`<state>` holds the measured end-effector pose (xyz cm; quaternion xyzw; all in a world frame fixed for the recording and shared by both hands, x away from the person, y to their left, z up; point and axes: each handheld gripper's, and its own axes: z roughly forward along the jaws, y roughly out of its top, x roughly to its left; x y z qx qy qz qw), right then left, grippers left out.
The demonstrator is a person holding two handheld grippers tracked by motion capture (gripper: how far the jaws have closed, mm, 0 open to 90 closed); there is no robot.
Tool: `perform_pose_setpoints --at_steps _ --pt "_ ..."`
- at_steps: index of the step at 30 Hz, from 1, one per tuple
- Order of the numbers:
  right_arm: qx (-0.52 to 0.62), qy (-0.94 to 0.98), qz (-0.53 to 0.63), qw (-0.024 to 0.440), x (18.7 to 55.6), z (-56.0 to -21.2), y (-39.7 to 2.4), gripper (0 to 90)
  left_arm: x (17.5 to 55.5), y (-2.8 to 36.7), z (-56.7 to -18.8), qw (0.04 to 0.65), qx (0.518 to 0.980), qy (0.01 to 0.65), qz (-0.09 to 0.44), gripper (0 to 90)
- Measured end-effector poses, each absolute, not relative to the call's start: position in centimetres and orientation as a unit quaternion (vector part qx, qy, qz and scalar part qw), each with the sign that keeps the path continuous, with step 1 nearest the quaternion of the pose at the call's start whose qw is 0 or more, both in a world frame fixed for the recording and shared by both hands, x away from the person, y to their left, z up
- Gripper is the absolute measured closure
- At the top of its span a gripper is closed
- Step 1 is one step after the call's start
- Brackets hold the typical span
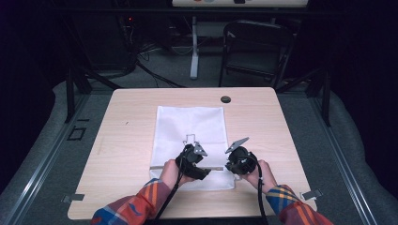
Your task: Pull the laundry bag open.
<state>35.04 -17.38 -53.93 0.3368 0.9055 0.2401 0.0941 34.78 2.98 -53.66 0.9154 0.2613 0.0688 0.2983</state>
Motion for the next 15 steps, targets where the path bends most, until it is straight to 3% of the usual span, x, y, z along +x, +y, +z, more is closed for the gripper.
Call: perform_pose_setpoints --at_steps 3,15 --pt "0.335 0.905 0.242 0.097 35.1 -54.0 -17.2 90.0 35.0 2.3 -53.9 0.301 0.918 0.251 0.06 46.3" --pt "0.346 0.903 0.238 0.091 35.5 -54.8 -17.2 90.0 35.5 -0.2 -55.1 0.308 0.923 0.23 0.034 70.5"
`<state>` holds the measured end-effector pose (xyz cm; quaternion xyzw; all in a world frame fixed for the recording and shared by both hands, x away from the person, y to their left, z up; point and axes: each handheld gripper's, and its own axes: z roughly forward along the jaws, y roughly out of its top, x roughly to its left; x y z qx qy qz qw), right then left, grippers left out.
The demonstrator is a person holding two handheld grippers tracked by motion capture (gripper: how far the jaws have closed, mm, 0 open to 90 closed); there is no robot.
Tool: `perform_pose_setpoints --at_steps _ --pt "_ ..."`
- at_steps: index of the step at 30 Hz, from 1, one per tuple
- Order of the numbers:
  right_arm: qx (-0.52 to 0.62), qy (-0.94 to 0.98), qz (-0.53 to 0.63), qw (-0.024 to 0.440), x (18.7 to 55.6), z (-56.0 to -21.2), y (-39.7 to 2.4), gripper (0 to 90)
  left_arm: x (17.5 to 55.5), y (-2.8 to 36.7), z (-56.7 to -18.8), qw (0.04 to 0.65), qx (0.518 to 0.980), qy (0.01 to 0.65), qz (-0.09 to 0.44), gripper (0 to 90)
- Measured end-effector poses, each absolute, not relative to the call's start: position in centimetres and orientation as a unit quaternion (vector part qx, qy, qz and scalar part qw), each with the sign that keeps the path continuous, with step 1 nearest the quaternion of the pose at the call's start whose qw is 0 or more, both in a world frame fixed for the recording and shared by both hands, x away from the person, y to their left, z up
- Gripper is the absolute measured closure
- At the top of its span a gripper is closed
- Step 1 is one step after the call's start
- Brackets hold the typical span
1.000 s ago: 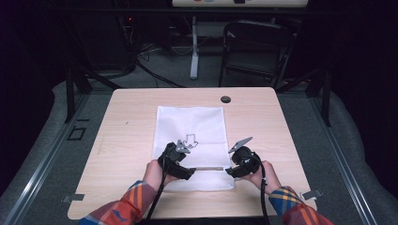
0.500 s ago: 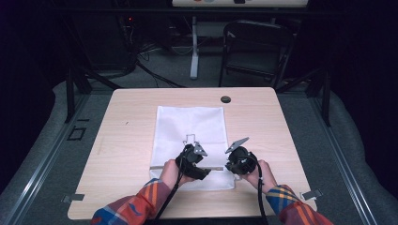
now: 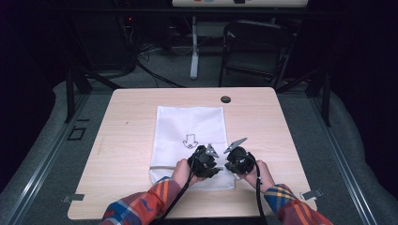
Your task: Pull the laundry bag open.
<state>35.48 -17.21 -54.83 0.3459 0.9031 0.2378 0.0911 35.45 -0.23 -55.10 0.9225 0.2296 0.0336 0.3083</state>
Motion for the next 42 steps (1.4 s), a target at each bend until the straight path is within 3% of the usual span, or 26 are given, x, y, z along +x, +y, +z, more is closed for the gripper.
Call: perform_pose_setpoints --at_steps 13,42 --pt "0.344 0.905 0.236 0.083 35.4 -55.6 -17.0 90.0 35.5 -1.4 -56.2 0.298 0.927 0.225 0.044 79.8" --pt "0.354 0.898 0.246 0.087 35.1 -55.9 -17.2 90.0 35.7 -1.1 -56.3 0.304 0.924 0.229 0.03 81.5"
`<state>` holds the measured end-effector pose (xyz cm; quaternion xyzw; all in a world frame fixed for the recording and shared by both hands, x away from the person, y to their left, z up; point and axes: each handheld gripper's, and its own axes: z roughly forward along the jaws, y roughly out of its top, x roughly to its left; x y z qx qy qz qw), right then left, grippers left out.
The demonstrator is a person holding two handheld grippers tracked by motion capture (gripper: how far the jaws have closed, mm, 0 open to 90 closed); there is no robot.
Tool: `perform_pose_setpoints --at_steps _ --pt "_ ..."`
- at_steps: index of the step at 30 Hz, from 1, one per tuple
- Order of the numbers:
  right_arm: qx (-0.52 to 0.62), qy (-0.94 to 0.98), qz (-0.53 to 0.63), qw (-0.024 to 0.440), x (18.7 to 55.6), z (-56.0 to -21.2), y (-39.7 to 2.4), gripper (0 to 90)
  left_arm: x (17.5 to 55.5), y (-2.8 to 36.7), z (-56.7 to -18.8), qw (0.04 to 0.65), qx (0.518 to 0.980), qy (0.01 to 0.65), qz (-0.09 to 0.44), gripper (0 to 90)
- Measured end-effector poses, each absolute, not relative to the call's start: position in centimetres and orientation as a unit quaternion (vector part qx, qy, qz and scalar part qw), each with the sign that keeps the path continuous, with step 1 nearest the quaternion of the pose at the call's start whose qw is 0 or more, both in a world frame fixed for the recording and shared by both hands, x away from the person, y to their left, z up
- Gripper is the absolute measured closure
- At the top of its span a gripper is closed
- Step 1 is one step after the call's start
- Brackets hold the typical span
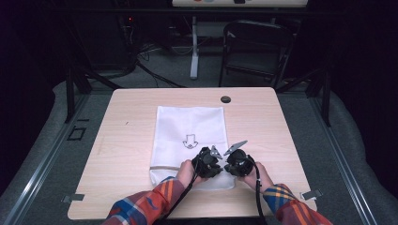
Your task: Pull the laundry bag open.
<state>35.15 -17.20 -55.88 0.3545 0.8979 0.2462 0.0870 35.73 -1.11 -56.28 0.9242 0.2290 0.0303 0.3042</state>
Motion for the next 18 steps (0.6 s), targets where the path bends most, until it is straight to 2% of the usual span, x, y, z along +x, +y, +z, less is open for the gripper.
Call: perform_pose_setpoints --at_steps 18 --pt "0.369 0.893 0.242 0.086 35.2 -55.83 -17.31 90.0 36.08 -0.19 -55.98 0.295 0.926 0.232 0.042 81.5"
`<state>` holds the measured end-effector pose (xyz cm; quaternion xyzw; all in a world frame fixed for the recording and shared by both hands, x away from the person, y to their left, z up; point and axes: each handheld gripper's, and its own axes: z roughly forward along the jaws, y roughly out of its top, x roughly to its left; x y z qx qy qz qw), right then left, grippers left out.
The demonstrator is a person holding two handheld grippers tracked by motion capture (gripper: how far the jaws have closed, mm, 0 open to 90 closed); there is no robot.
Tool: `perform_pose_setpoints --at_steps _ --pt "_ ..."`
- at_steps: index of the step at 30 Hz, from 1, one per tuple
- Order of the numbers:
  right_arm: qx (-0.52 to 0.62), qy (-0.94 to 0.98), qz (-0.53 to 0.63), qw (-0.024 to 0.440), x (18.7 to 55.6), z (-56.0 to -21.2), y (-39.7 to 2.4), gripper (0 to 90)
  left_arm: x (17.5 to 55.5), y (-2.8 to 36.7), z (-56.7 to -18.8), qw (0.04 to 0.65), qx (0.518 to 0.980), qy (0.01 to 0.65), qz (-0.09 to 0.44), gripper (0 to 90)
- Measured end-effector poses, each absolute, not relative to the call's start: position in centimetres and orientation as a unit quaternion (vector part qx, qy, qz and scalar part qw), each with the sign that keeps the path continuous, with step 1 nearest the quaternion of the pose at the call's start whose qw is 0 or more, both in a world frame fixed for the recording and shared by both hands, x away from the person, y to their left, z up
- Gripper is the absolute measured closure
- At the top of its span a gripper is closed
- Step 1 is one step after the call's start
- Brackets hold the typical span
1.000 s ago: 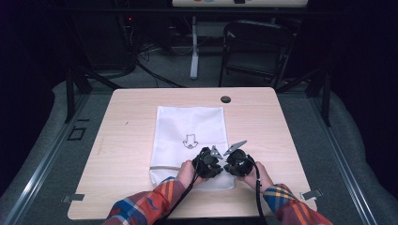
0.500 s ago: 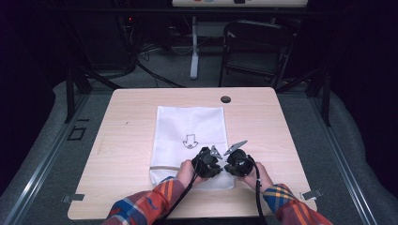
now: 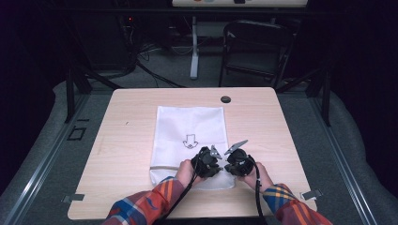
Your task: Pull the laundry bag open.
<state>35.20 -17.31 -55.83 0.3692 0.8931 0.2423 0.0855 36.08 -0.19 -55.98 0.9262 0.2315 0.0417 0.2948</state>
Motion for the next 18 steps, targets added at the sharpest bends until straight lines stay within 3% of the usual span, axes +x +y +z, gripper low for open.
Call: perform_pose_setpoints --at_steps 18 --pt "0.354 0.897 0.247 0.091 35.25 -55.56 -17.25 90.0 36.41 0.98 -56.11 0.305 0.918 0.251 0.024 81.1"
